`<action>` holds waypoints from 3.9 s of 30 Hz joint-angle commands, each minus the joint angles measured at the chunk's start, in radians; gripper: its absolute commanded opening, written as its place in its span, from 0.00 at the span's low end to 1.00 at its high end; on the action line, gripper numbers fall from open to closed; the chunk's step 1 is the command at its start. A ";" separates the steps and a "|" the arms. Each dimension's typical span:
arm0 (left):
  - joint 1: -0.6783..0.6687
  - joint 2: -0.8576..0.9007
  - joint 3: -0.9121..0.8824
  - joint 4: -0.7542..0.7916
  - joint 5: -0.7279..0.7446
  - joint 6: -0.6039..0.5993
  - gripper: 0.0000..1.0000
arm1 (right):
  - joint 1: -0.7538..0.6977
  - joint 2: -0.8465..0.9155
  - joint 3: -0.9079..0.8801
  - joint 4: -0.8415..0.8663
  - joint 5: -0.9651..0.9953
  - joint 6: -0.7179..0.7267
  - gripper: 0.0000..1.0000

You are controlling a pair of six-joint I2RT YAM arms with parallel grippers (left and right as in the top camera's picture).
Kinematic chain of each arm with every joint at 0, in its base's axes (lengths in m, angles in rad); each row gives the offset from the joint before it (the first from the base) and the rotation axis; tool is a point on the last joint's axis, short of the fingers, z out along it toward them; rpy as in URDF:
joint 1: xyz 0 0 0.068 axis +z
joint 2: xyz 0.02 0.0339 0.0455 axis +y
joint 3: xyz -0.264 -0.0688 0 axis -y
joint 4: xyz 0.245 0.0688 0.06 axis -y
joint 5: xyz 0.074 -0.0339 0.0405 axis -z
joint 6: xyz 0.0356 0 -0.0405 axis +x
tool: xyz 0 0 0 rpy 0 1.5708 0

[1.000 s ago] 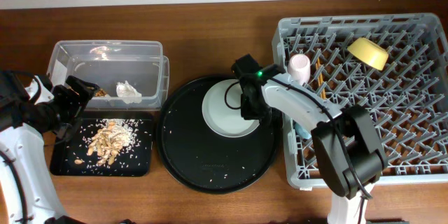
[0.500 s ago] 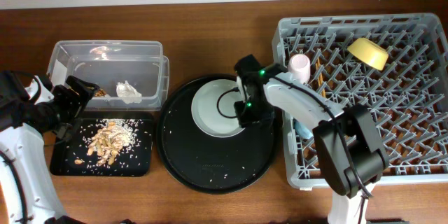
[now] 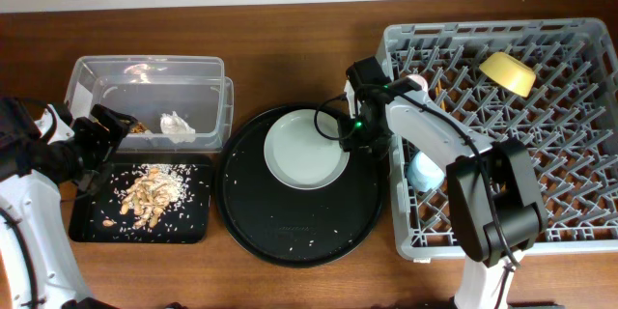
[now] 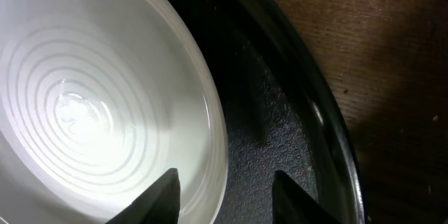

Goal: Sort waste into correct bins and load items into the dishwasher rack
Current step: 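Move the right gripper to the white plate and grasp its edge, then lift the white plate and stand it upright in the dish rack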

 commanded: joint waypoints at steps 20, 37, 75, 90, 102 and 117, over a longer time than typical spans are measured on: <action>0.002 -0.011 0.000 0.001 -0.001 -0.002 0.99 | 0.063 0.069 -0.008 0.042 0.063 -0.003 0.12; 0.002 -0.011 0.000 0.001 -0.001 -0.002 0.99 | 0.027 -0.513 0.259 -0.417 0.770 -0.103 0.04; 0.002 -0.011 0.000 0.001 -0.001 -0.002 0.99 | -0.279 -0.178 0.254 -0.195 0.555 -0.392 0.10; 0.002 -0.011 0.000 0.001 -0.001 -0.002 0.99 | -0.254 -0.202 0.496 -0.238 0.399 -0.342 0.86; 0.002 -0.011 0.000 0.002 -0.001 -0.002 0.99 | -0.251 -0.211 0.498 -0.295 -0.095 -0.343 0.98; 0.002 -0.011 0.000 0.001 -0.001 -0.002 0.99 | -0.251 -0.211 0.498 -0.295 -0.095 -0.343 0.98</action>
